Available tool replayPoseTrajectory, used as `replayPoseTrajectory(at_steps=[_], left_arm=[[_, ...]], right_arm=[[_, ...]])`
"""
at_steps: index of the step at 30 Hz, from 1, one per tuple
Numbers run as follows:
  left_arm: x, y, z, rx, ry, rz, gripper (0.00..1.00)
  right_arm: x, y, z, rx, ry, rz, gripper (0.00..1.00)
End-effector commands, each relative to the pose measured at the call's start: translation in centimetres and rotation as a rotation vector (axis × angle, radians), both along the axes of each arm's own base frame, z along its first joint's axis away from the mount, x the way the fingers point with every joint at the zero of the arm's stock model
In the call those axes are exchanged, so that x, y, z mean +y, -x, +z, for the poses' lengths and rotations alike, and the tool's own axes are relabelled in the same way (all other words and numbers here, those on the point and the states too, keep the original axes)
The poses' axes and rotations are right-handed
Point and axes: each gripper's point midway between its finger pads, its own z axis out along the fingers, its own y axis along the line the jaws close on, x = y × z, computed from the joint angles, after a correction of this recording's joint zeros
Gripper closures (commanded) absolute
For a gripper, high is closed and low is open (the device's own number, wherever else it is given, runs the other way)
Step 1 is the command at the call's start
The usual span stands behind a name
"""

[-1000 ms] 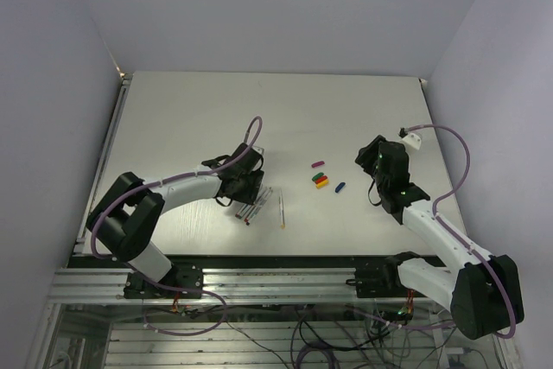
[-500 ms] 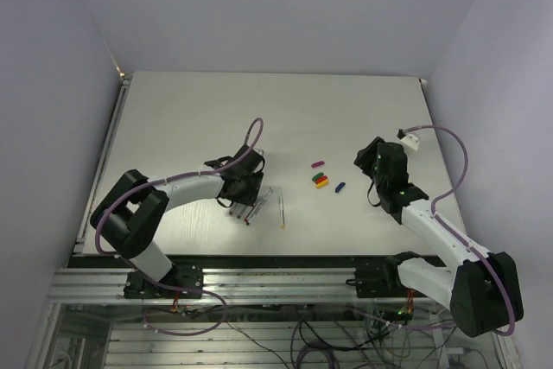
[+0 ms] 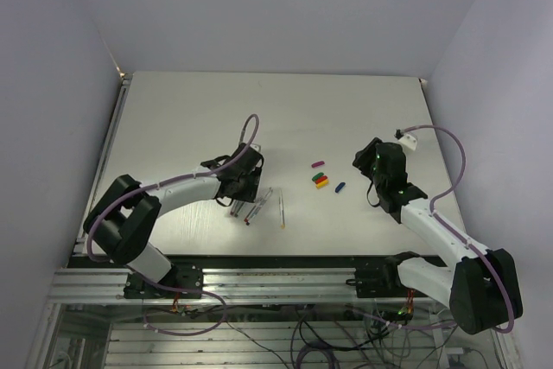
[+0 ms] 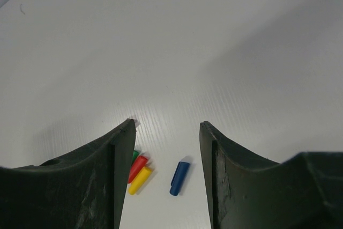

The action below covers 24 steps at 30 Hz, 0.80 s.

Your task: Insert the pens into the pen caps

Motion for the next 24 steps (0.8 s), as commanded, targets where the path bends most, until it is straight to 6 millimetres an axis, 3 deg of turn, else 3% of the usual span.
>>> replayPoseTrajectory(at_steps=[1,12,24], left_arm=[[0.4,-0.6,1.4,-0.058,-0.002,0.049,0.34],[2.8,-1.4,1.8,-0.122,-0.07,0.153,0.37],[2.7,-0.6,0.0,-0.057,-0.084,0.109,0.38]], right_arm=[[0.4,0.1,-0.6,0.001,-0.018,0.014,0.49],[0.7,0.3,-0.8,0.005,-0.026,0.032,0.5],[1.0,0.2,-1.0,0.012,-0.032,0.042,0.51]])
